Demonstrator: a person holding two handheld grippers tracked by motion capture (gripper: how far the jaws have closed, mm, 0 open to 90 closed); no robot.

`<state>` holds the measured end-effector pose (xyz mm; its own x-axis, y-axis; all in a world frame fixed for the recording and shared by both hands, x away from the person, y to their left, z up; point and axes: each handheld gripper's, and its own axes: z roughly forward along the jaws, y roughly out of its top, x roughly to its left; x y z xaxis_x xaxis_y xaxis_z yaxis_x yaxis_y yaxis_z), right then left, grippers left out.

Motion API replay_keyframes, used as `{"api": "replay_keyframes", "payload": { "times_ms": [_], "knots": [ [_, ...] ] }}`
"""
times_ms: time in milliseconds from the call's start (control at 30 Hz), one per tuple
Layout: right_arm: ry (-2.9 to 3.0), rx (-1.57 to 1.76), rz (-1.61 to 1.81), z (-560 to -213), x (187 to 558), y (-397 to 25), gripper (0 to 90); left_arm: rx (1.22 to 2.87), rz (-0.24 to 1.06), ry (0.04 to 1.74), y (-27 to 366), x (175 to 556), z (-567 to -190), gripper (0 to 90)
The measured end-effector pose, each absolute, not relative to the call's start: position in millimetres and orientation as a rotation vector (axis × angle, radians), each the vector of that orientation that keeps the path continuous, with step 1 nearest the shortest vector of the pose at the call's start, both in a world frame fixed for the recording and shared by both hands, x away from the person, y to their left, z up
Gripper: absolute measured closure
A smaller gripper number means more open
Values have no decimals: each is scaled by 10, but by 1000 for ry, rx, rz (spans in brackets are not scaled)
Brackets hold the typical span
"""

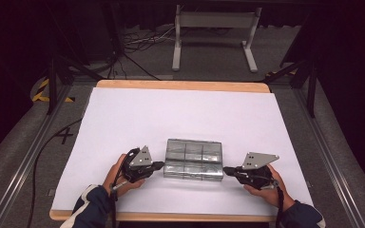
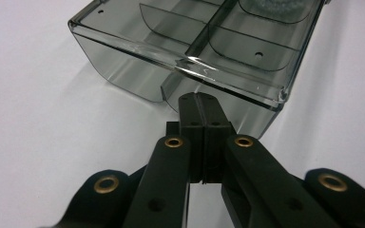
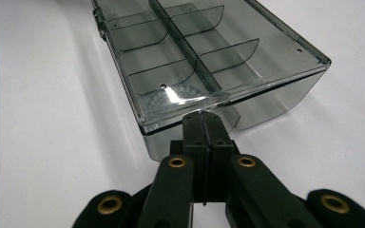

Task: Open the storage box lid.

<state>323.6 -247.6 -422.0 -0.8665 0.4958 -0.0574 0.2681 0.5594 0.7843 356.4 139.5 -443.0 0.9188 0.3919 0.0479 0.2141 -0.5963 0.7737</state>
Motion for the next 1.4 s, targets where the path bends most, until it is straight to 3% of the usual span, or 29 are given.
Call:
{"api": "replay_keyframes", "payload": {
  "times_ms": [1400],
  "knots": [
    [2489, 699, 1112, -4356, 3350, -2487, 900, 2288, 265, 410, 1371, 3575, -4535, 899]
  ]
}}
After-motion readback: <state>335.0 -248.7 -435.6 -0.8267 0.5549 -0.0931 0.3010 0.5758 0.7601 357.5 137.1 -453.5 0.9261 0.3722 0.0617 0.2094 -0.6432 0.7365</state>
